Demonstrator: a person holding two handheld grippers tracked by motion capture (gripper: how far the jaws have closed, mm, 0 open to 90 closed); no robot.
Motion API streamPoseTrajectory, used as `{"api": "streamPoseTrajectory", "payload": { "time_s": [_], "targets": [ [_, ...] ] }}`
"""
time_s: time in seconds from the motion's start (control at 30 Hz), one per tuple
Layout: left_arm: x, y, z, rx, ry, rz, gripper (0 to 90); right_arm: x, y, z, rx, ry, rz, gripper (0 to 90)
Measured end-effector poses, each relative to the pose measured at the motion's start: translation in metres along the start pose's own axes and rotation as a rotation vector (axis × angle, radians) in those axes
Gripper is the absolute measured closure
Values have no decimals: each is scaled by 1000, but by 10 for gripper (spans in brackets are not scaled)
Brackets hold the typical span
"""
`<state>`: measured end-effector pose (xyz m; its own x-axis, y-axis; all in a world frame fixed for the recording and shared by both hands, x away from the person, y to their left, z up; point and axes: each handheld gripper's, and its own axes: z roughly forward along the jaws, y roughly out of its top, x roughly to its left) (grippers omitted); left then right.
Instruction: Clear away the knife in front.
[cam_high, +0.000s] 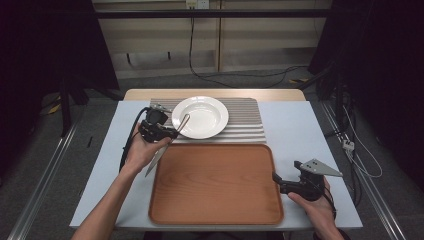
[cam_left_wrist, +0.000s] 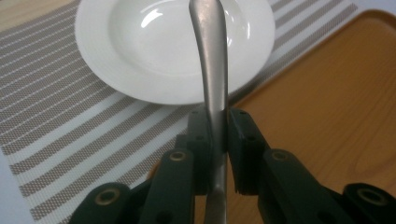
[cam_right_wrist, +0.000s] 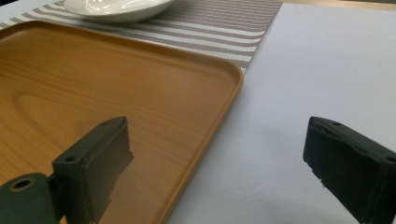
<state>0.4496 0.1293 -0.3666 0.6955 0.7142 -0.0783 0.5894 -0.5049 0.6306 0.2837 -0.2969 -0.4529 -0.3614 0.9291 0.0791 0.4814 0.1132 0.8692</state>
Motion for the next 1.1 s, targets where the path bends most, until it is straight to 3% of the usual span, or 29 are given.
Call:
{"api": "streamPoseTrajectory", "payload": {
  "time_s": [0.43, 0.5, 0.73, 1.1],
  "targets": [
    [-35, -14, 21, 72, -47, 20, 799, 1, 0, 1, 3, 5, -3, 73],
    [-36, -17, 26, 82, -67, 11, 799, 0, 0, 1, 4, 4, -7, 73],
    [-45, -25, 42, 128, -62, 4, 799, 1, 0, 0, 3, 10, -7, 73],
    [-48, -43, 44, 161, -55, -15, 799, 2, 0, 1, 6, 5, -7, 73]
  ]
}}
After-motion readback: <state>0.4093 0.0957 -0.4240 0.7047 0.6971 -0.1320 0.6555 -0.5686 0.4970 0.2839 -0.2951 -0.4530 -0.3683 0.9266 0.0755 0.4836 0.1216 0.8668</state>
